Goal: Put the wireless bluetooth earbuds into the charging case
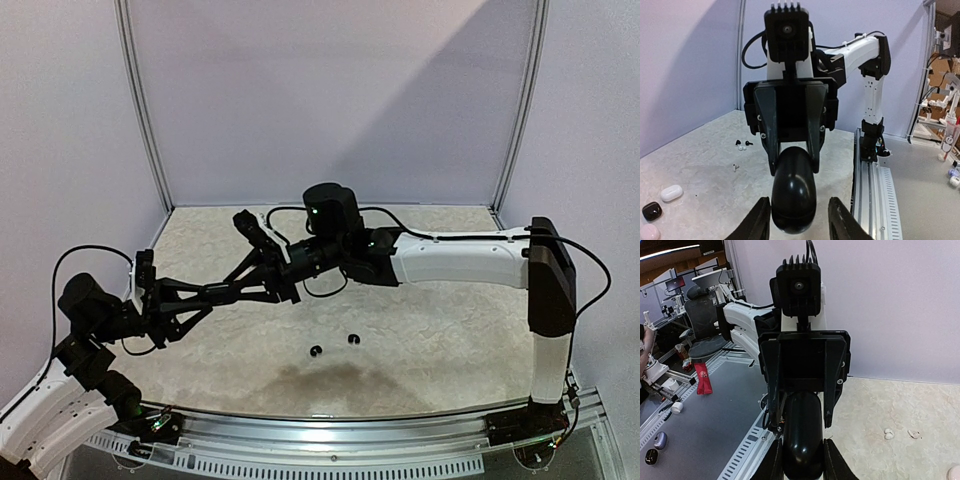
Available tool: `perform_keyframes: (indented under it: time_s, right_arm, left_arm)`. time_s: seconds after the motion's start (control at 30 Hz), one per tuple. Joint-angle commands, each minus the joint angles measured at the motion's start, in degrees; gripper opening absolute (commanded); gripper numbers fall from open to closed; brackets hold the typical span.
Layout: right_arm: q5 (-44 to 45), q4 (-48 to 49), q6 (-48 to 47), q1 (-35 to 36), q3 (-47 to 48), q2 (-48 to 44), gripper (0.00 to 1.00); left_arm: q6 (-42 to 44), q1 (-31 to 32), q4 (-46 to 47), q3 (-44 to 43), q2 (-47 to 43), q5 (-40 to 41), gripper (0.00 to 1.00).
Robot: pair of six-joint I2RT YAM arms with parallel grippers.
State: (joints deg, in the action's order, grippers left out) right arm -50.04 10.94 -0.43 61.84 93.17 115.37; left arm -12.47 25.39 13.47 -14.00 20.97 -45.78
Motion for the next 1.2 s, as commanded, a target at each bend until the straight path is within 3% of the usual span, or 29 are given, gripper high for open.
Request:
perform_keyframes:
  time_s: [0.0,0.13,0.27,0.47,0.6,0.63,0.87,1.0,1.17]
  right_arm:
    - [-0.4,2.6,2.2,0.3,1.5,1.0,0.00]
    - [-0.4,2.9,1.9,0.4,1.4,0.4,0.00]
    - [-0.6,2.7,1.6,0.3,1.3,0.1,0.00]
    - [-1.0,3.3,2.3,0.3,1.2,0.6,0.00]
    - [-0.9,3.8,2.6,0.4,1.3,1.0,0.00]
    - [-0.5,3.7,2.5,0.3,1.3,1.1,0.00]
    - [5.2,0.8,1.5,0.6,1.4,1.5,0.49]
    - [7.0,-0.6,1.0,0.9,1.9,1.8,0.56]
    - [7.2,-1.8,1.2,0.9,3.8,2.6,0.58]
  left_arm:
    - [-1.1,0.2,0.5,0.6,0.3,0.5,0.45]
    - [-1.4,0.2,0.5,0.6,0.6,0.7,0.46]
    - [-1.4,0.3,0.6,0.7,0.9,1.0,0.40]
    - [-1.2,0.3,0.7,0.7,0.8,1.0,0.23]
    - [-0.8,0.4,0.7,0.6,0.5,1.5,0.00]
    - [-0.7,0.3,0.6,0.6,0.4,2.0,0.00]
    - [1.7,0.2,-0.8,0.4,-0.2,6.2,0.00]
    - [2.7,0.2,-1.0,0.4,-0.1,5.6,0.00]
    - [4.2,0.3,-2.9,-1.2,0.5,3.7,0.00]
